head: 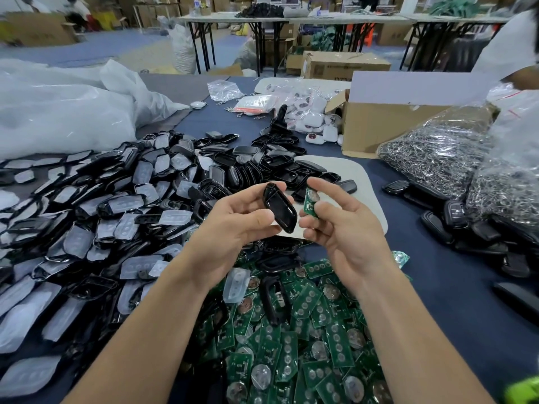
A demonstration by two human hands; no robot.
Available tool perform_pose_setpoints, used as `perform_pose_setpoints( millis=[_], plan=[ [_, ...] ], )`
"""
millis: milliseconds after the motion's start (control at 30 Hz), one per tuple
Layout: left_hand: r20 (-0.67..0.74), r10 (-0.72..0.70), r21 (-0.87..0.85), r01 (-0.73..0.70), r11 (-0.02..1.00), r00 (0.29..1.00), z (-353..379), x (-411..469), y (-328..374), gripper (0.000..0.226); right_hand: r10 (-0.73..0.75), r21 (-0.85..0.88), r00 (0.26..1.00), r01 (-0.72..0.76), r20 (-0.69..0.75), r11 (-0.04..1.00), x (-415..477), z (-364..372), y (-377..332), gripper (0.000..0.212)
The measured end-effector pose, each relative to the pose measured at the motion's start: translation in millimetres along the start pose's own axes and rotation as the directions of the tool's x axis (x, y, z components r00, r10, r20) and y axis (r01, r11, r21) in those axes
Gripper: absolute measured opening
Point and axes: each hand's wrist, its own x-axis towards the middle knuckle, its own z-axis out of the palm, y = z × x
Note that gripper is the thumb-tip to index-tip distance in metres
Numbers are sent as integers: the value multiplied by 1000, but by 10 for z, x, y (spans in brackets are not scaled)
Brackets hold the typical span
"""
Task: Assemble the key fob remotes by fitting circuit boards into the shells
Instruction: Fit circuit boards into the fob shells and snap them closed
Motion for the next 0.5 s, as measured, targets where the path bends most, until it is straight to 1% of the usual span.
perform_pose_setpoints(
  millis=[67, 100, 167, 200, 233, 300, 400, 500],
  plan=[
    [-33, 8, -17, -8, 1000, 999, -8, -3, -7, 43, -15, -37, 999, 14, -48, 999, 4, -3, 5, 31],
    [-68, 20, 6, -20, 1000, 997, -12, -5, -15, 43, -30, -89, 996, 22, -89, 996, 9, -12, 12, 27],
    [-128, 67, 120, -52, 991, 989, -4, -8, -38, 47, -78, -209, 983, 43, -164, 977, 21, -37, 33, 22],
    [-140, 92, 188, -65, 980, 986, 6, -9, -48, 48, -100, -233, 977, 54, -191, 971, 23, -46, 34, 21],
    [-141, 115, 246, -78, 966, 983, 21, -11, -53, 47, -113, -225, 971, 64, -210, 972, 21, -48, 33, 21],
    [-149, 155, 312, -102, 945, 977, 61, -11, -60, 46, -114, -144, 968, 83, -222, 986, 11, -43, 24, 24],
    [-228, 199, 367, -105, 924, 953, 101, -2, -67, 49, -100, -30, 978, 96, -182, 995, 11, -13, 24, 24],
    [-300, 204, 388, -76, 918, 932, 113, 5, -65, 51, -89, 23, 987, 93, -133, 995, 5, 16, 49, 22]
  ],
)
